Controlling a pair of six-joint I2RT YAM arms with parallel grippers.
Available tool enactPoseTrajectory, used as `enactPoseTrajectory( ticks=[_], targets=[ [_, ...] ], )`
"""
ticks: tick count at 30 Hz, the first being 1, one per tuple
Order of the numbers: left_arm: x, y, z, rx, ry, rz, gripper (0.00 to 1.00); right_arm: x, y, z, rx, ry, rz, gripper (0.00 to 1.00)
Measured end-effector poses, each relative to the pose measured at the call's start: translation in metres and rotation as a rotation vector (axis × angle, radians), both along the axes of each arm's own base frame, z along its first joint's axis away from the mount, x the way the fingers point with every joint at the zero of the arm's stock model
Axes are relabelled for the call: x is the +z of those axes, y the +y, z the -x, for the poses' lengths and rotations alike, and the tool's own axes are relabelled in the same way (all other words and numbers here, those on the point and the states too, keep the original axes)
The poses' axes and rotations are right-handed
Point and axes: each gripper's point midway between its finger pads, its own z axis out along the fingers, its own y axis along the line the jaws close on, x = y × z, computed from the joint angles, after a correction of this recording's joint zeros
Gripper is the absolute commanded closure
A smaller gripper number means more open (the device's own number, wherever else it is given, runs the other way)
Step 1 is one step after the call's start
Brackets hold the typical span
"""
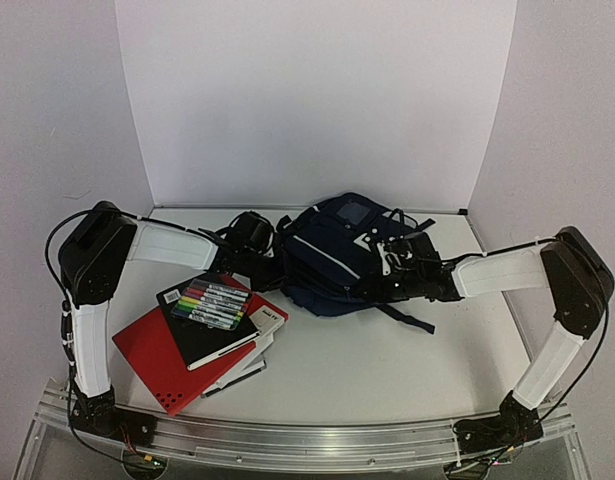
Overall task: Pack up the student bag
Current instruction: Zip the student bag at the center of the board.
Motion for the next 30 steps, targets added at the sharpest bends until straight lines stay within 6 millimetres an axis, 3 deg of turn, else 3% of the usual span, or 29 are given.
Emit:
enactPoseTrajectory(
  ticks=[7,11,17,23,30],
  targets=[
    [0.0,0.0,0.0,-0.006,0.0,0.002,1.0,0.011,0.032,0.011,0.069,-0.019,-0.004,0.63],
    [0.0,0.0,0.0,-0.006,0.0,0.002,1.0,0.004,0.044,0.007,0.036,-0.03,0.04,0.69],
    [0.0,0.0,0.0,-0.005,0.0,0.002,1.0,-0.011,0.037,-0.002,-0.035,-0.022,0.122,0.71],
    [0.0,0.001,0.0,-0.005,0.0,0.001,1.0,-0.013,0.037,-0.002,-0.064,-0.04,0.16,0.99],
    [-0.001,0.009,-0.001,0.004,0.003,-0.002,1.0,-0.015,0.023,-0.006,-0.134,-0.049,0.213,1.0]
  ],
)
